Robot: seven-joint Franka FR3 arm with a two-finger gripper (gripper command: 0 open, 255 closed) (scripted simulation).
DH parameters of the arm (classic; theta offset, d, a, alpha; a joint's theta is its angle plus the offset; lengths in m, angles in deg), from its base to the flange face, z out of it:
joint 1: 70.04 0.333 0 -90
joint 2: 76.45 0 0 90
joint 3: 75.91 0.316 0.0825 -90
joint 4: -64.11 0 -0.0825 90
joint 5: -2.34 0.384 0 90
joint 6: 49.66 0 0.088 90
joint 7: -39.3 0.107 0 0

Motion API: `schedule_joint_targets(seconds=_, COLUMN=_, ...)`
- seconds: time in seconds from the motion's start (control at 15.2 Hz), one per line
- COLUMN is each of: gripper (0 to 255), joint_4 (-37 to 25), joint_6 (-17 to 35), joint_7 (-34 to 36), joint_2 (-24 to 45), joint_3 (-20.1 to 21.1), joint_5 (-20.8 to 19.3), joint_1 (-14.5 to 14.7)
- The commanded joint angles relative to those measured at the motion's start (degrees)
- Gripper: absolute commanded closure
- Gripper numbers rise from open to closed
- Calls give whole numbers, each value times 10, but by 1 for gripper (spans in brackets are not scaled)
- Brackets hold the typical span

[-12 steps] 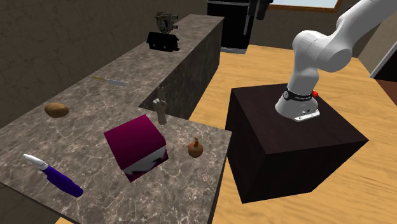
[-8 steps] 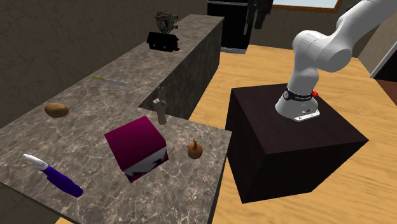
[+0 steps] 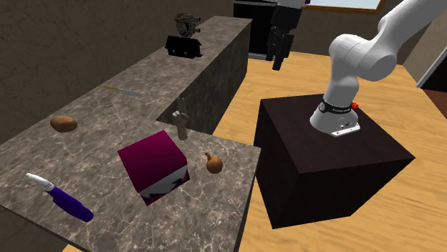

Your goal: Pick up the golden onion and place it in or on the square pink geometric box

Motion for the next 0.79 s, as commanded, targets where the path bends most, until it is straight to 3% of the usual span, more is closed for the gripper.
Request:
schedule_joint_targets(seconds=0.0, gripper=0, joint_4=27, joint_6=53, joint_7=5, joint_2=16, joint_3=9, joint_5=8, joint_1=5)
schedule_joint_targets(seconds=0.33, gripper=0, joint_4=80, joint_6=195, joint_7=13, joint_2=86, joint_3=29, joint_5=28, joint_1=18)
schedule_joint_targets(seconds=0.73, gripper=0, joint_4=105, joint_6=379, joint_7=20, joint_2=222, joint_3=51, joint_5=52, joint_1=35)
